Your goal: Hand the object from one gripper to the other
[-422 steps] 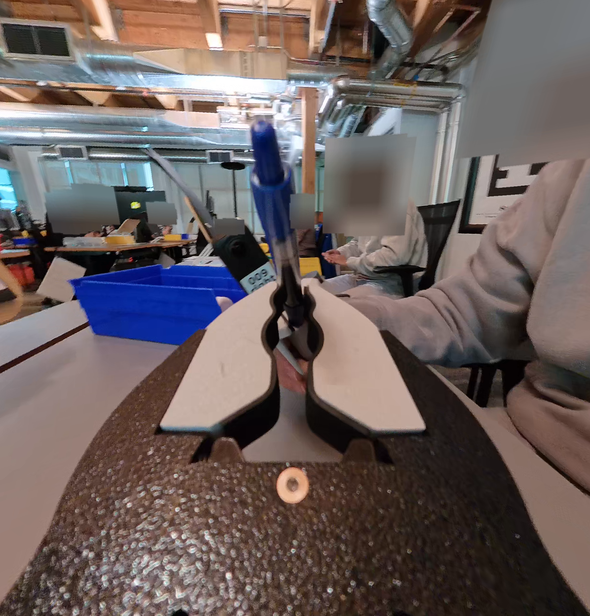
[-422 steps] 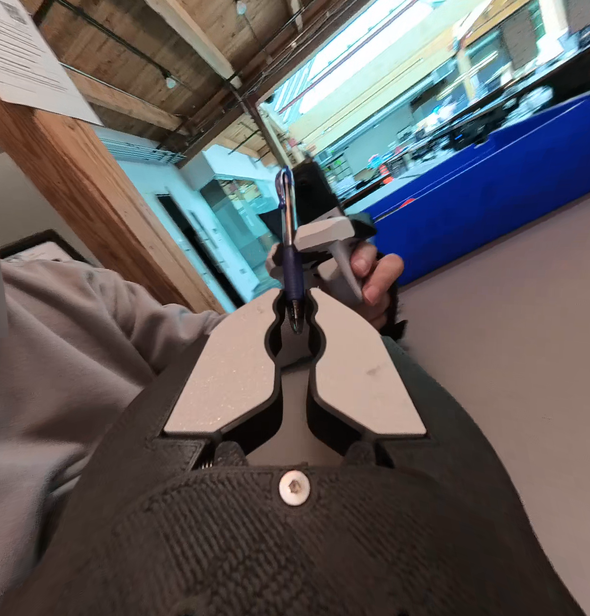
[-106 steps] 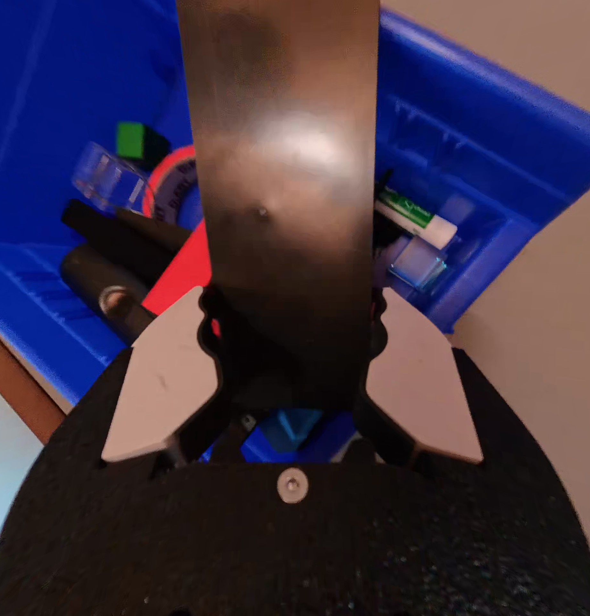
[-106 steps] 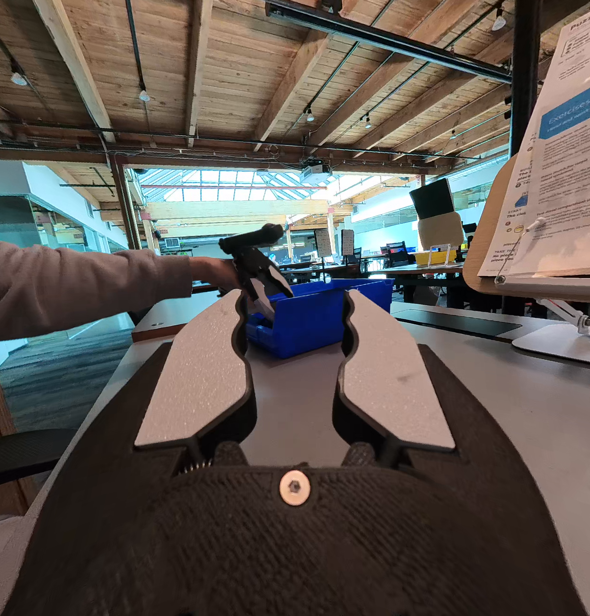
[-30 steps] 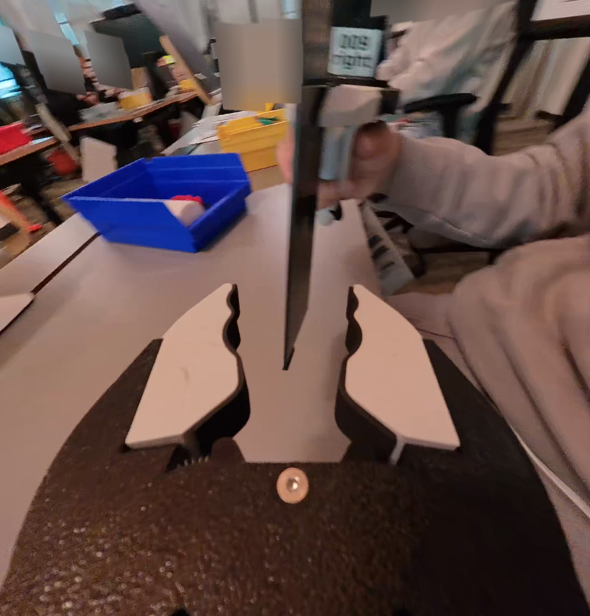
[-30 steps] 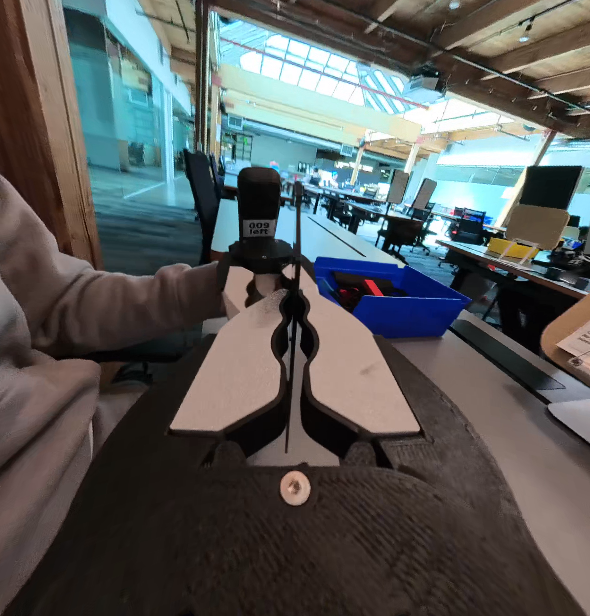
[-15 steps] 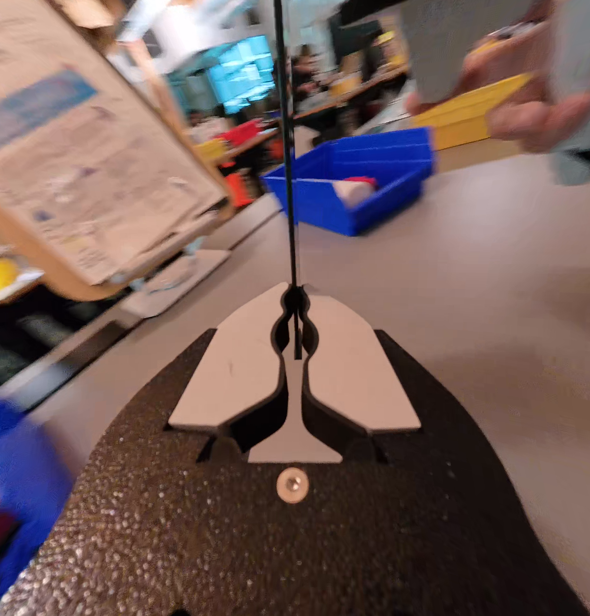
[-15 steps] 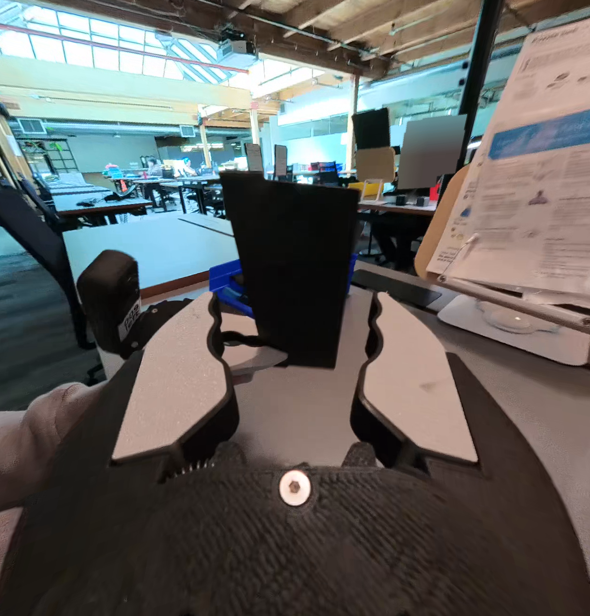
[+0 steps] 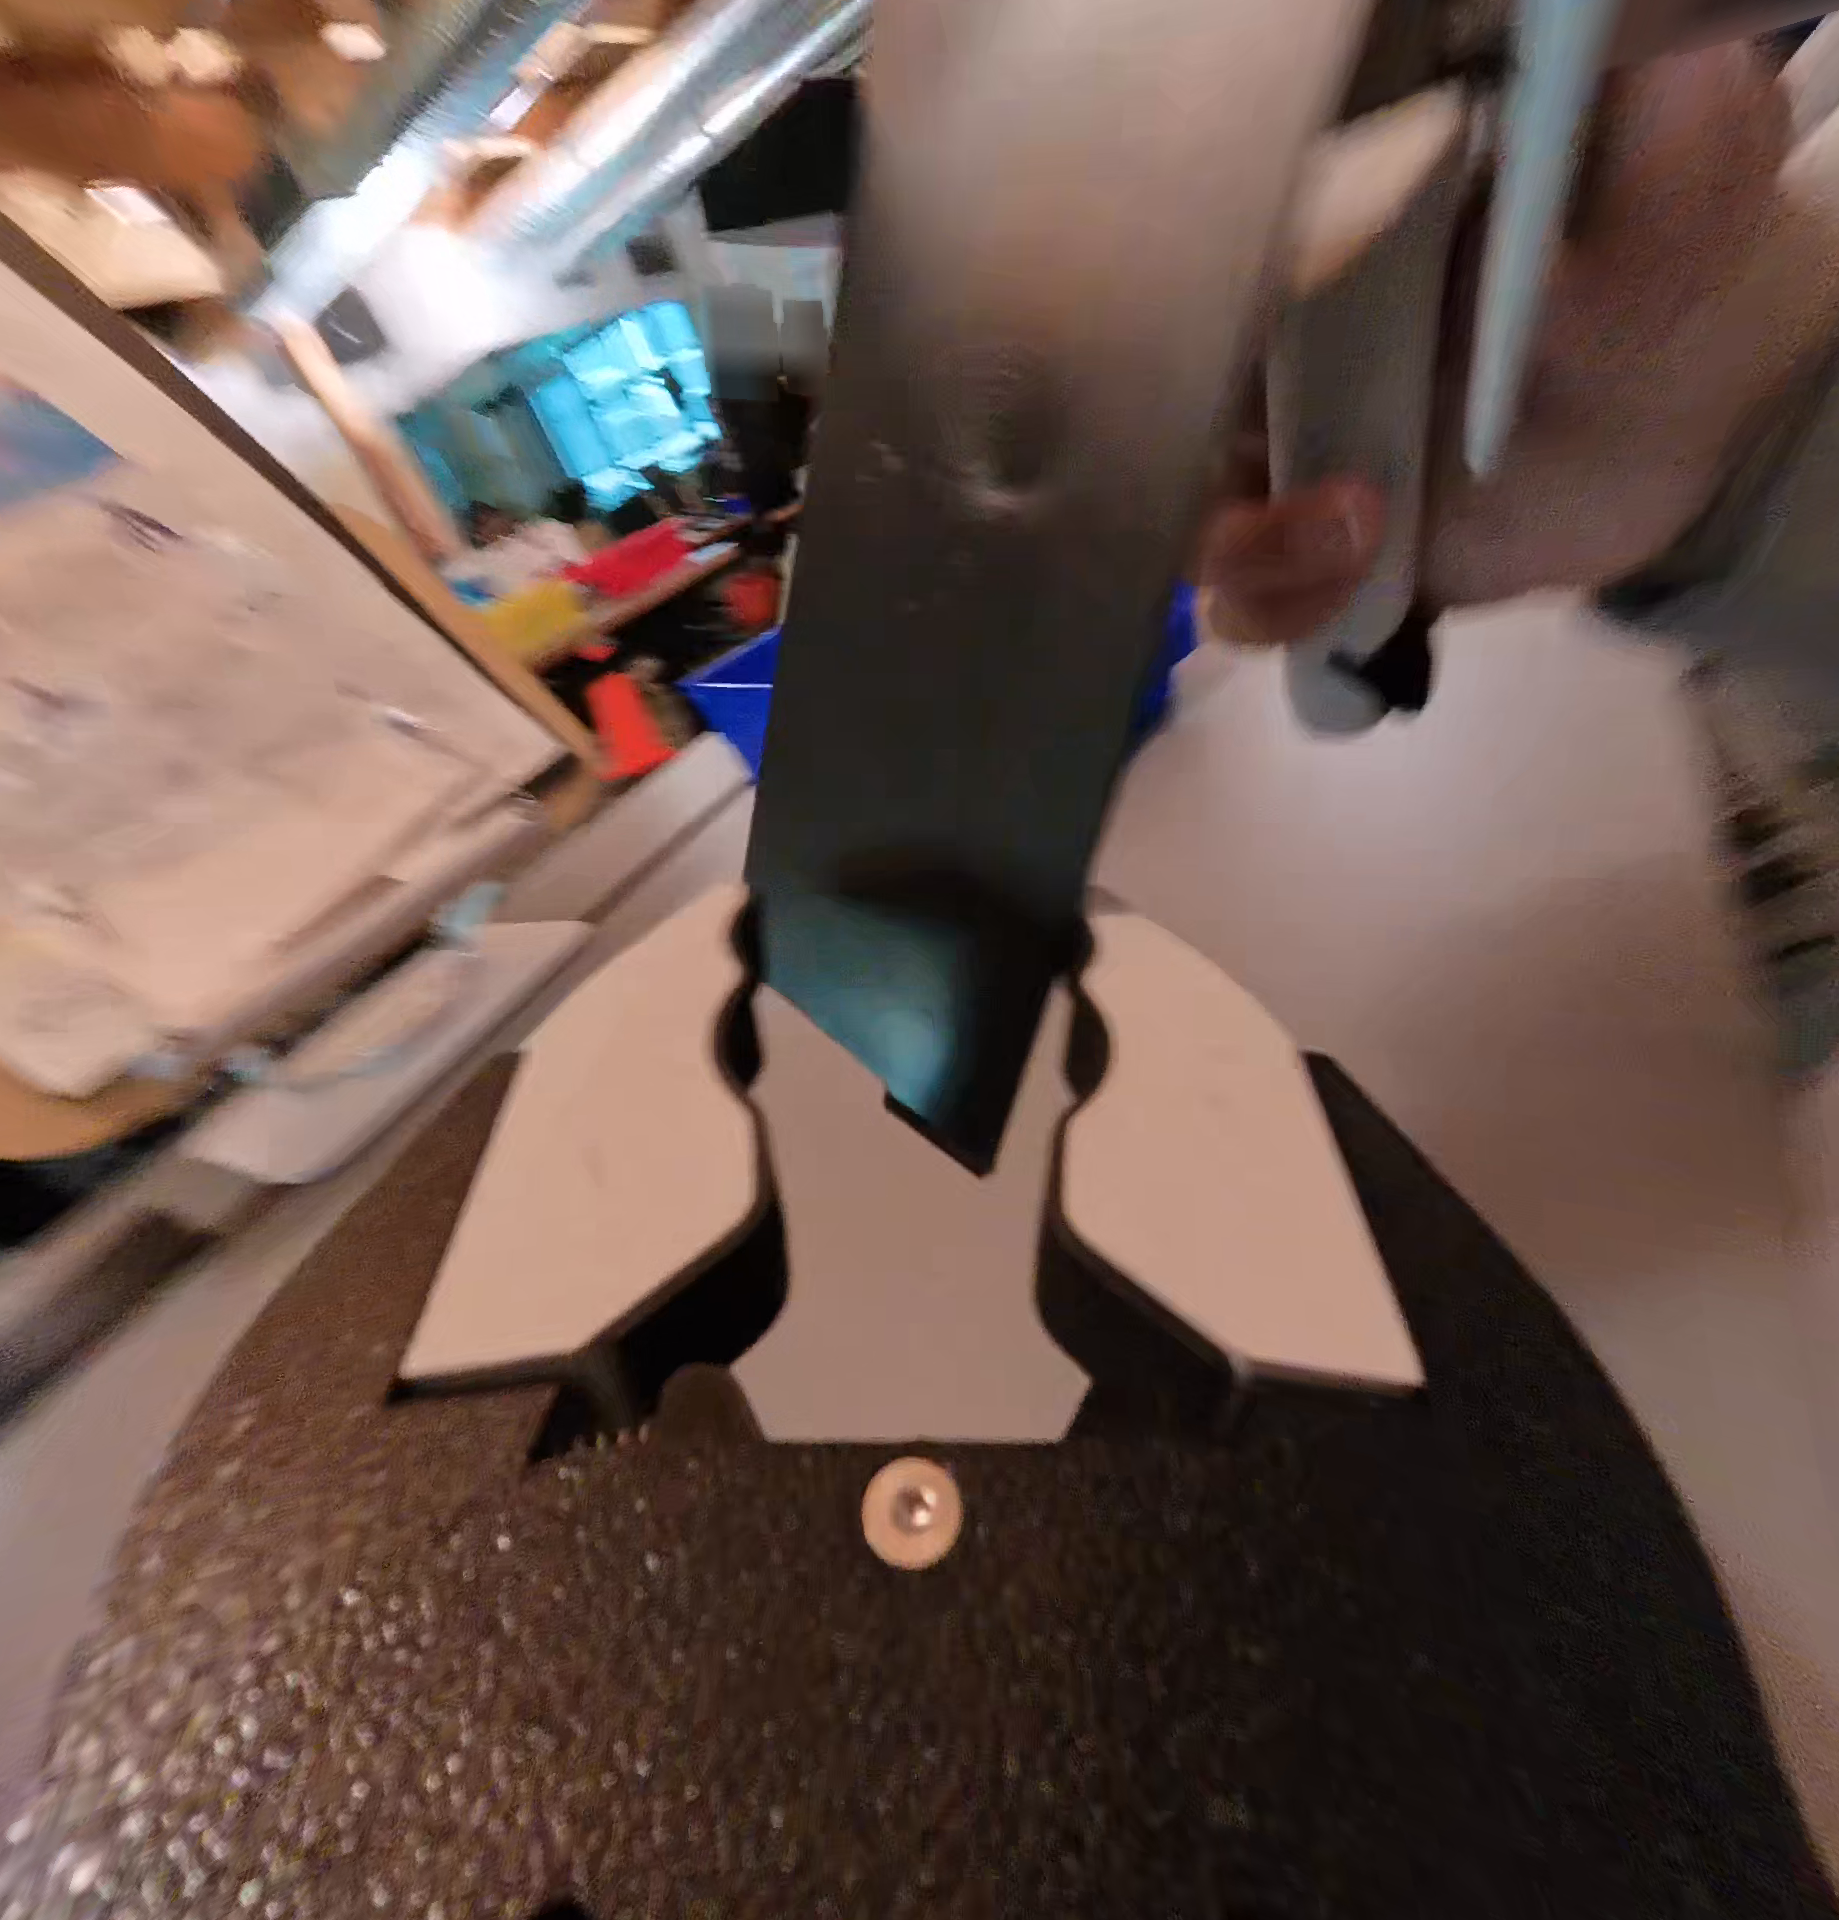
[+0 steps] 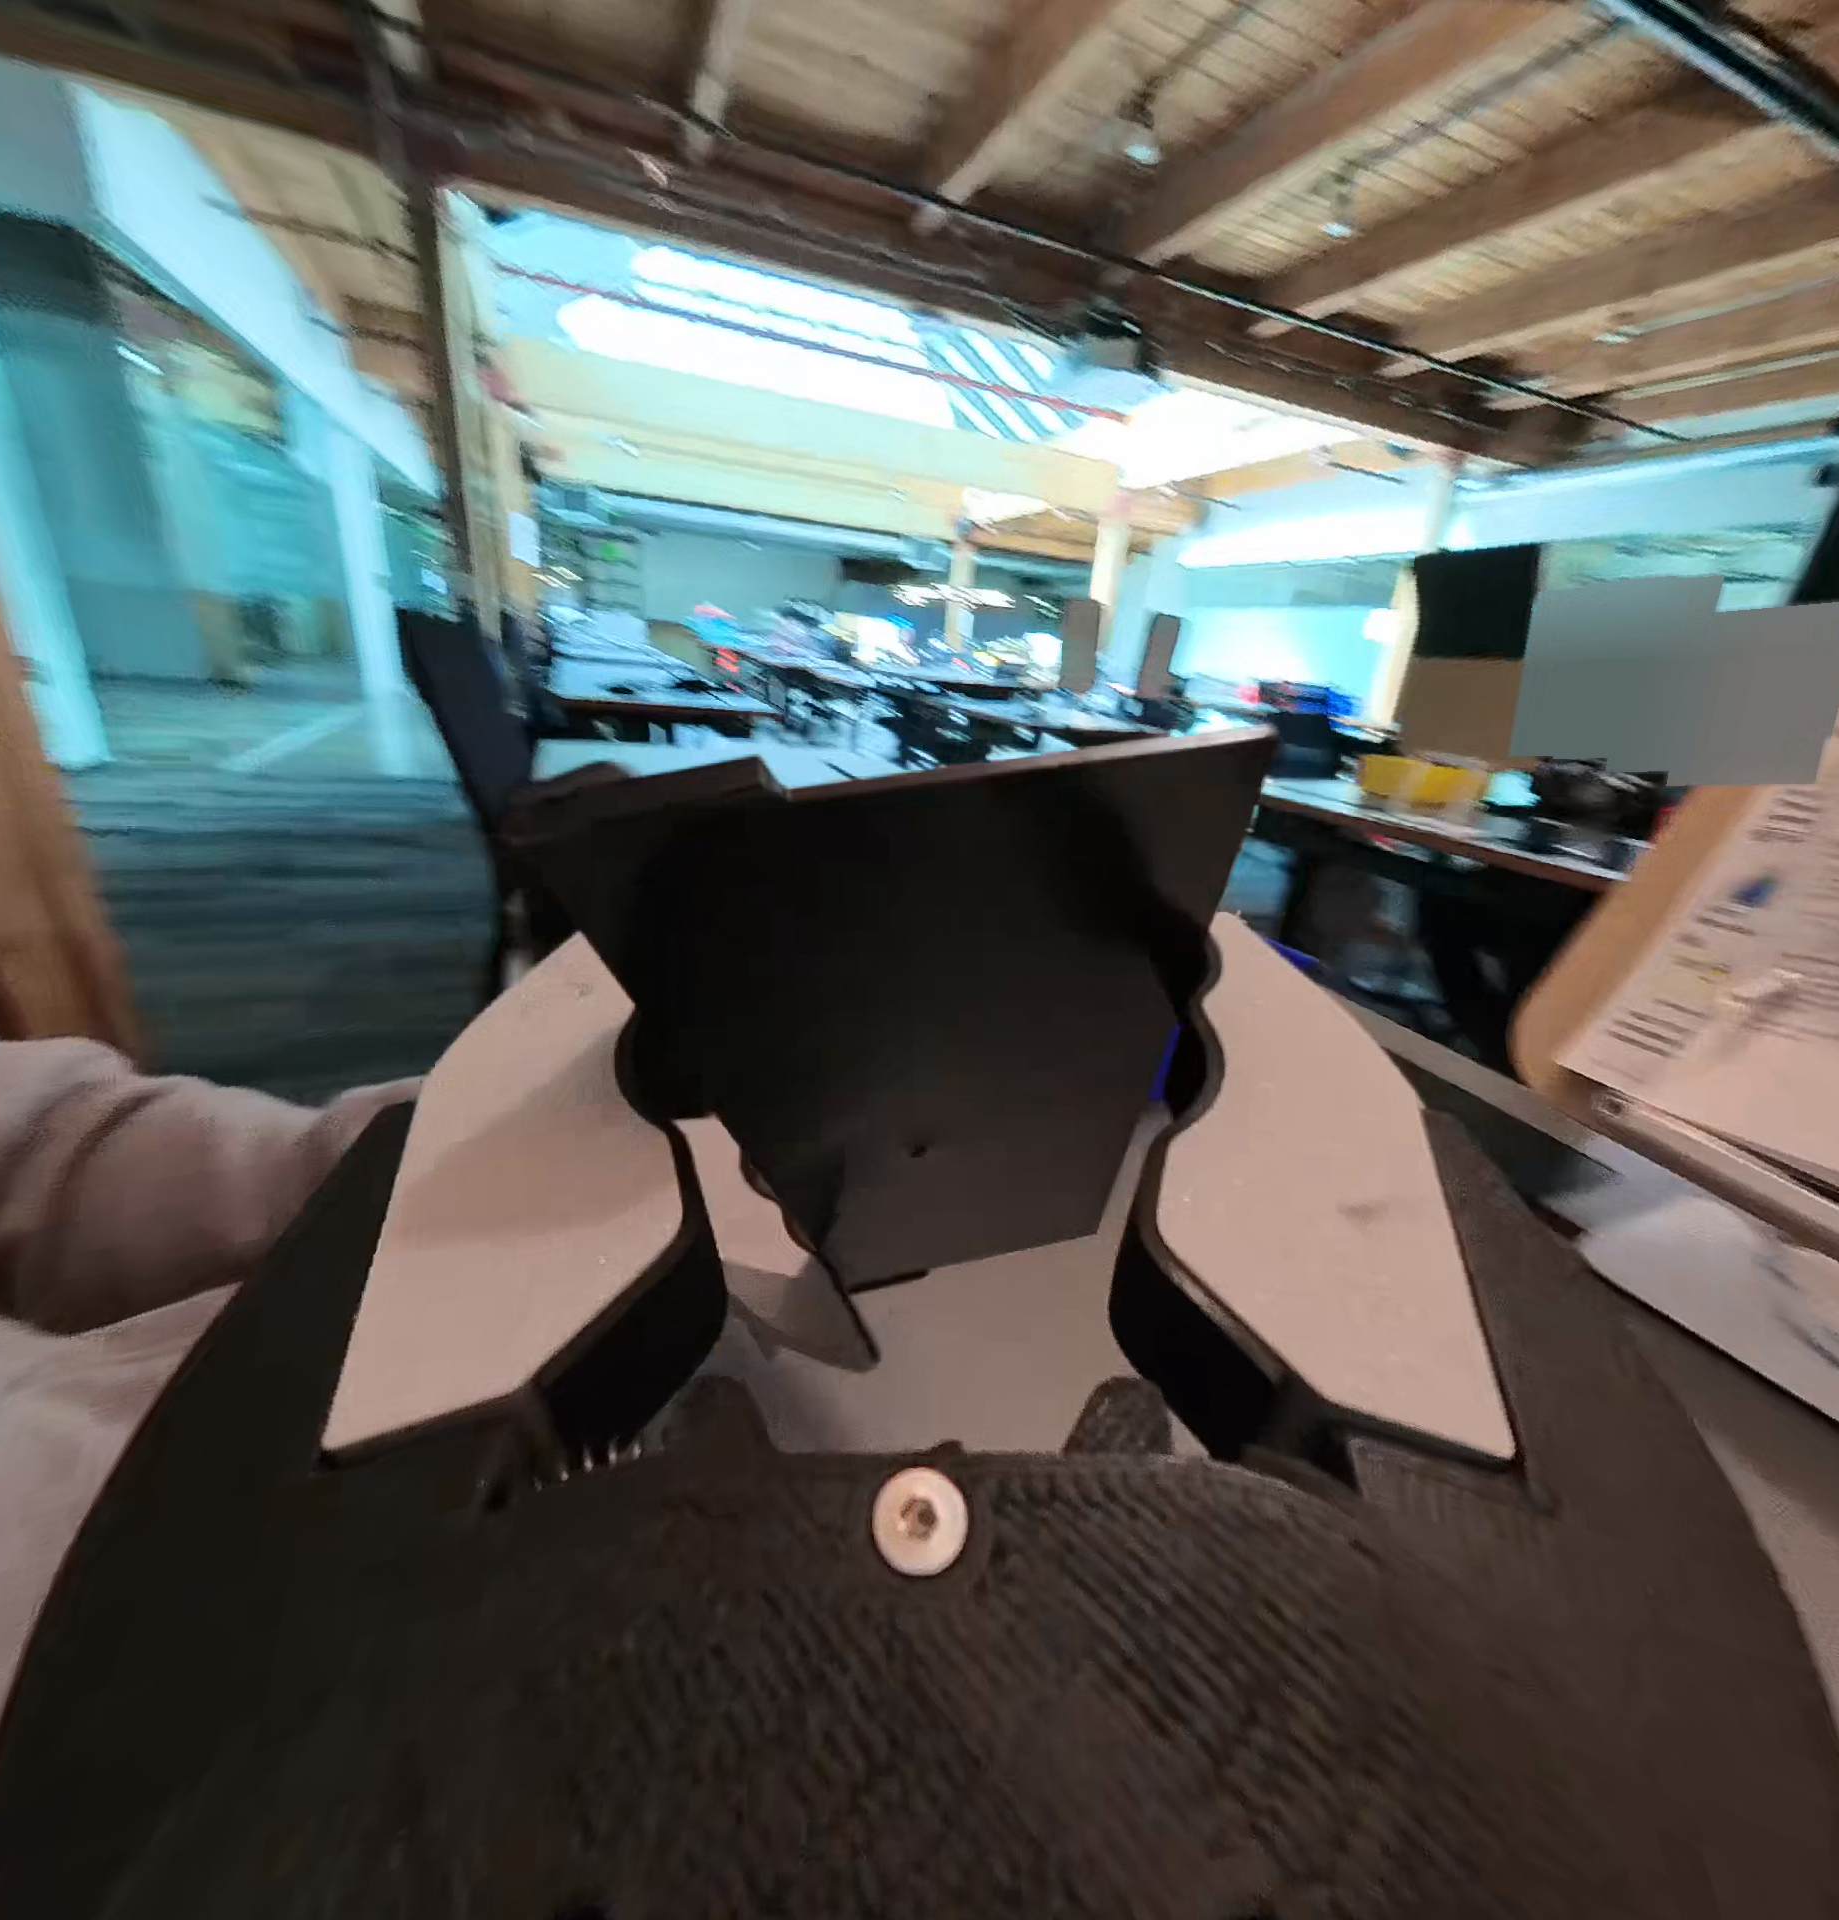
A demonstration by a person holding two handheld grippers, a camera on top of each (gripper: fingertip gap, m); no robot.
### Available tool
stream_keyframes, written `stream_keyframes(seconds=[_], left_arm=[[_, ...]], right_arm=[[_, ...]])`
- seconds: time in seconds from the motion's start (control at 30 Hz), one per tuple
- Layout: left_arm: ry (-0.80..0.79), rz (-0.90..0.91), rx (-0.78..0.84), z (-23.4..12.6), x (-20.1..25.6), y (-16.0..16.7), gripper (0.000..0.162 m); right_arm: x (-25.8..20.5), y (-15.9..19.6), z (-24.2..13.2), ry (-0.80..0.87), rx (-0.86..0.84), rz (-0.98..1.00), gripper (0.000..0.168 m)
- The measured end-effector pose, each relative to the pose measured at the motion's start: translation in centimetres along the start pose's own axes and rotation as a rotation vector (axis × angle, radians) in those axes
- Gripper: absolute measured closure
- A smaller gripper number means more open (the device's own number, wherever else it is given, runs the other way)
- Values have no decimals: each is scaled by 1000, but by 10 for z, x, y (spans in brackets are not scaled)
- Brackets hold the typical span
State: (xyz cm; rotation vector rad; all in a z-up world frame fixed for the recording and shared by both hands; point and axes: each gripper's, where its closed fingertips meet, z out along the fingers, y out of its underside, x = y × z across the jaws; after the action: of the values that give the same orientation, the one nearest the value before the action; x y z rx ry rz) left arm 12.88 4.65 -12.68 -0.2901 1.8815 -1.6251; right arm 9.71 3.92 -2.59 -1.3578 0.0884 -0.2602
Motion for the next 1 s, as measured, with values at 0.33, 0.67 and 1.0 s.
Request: stream_keyframes(seconds=[0.33, 0.67, 1.0], left_arm=[[191, -54, -184, -9, 13, 27, 54], [150, 38, -224, -10, 10, 57, 69], [-169, -6, -623, -58, -62, 87, 69]], right_arm=[[-25, 7, 12, -215, 47, 78, 72], [-31, 38, 39, -249, -6, 59, 75], [34, 40, -1, 486, -321, -1227, 67]])
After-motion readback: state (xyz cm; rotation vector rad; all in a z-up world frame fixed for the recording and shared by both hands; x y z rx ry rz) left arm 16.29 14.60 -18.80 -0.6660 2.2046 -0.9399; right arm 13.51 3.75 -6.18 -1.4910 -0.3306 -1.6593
